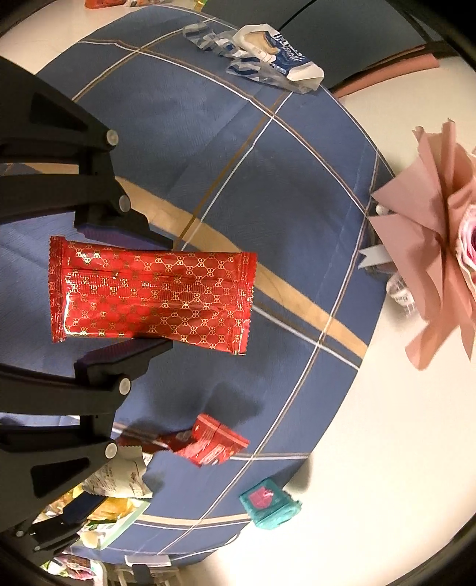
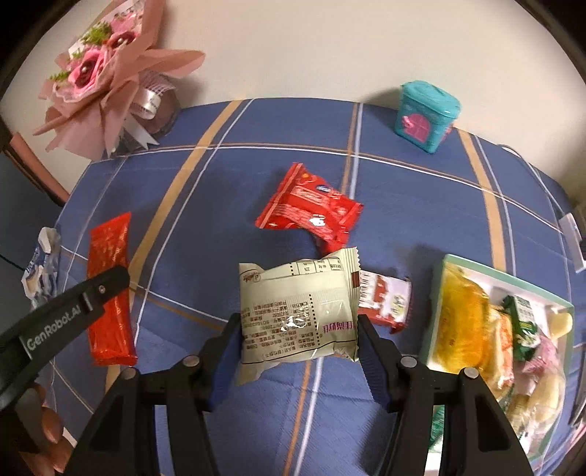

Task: Organize snacks
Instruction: 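Carry the wafer bar and white pastry into the white tray and release both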

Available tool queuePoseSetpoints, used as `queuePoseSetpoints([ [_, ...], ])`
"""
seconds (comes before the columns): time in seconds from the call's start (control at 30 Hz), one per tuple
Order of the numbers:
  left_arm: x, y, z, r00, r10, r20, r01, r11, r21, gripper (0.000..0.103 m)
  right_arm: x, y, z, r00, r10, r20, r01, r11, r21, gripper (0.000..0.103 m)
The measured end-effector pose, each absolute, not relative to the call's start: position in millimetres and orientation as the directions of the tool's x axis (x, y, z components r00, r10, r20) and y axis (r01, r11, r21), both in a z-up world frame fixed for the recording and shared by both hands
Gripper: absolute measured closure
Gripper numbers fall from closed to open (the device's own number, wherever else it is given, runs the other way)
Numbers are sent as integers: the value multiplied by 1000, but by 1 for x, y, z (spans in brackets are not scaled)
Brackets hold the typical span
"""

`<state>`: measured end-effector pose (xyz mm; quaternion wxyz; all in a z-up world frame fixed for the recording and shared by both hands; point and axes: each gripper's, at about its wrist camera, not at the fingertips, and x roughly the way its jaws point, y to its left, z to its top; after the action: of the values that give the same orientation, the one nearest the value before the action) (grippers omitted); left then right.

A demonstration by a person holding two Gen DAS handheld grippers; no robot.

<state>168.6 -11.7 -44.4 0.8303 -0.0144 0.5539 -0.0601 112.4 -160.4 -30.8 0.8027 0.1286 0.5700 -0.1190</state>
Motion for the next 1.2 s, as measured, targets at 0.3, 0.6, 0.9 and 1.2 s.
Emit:
queuePoseSetpoints([
  [0.3,150,-57,-23,394,-155,-906,186,979,-87,55,88,-209,-15,303,-94,-948,441,896,52,40],
  [0.6,123,-117,-3,372,-260,-891,326,935,-137,55,56,-275,6,298,-149,-943,569,821,50,40],
  [0.9,82,-174,14,336,-345,-877,466,870,-164,55,4,-332,38,330,-204,-922,674,734,79,40],
  [1.2,35,-217,1,256,-358,-898,574,804,-156,55,-41,-354,40,314,-209,-926,718,691,87,40],
])
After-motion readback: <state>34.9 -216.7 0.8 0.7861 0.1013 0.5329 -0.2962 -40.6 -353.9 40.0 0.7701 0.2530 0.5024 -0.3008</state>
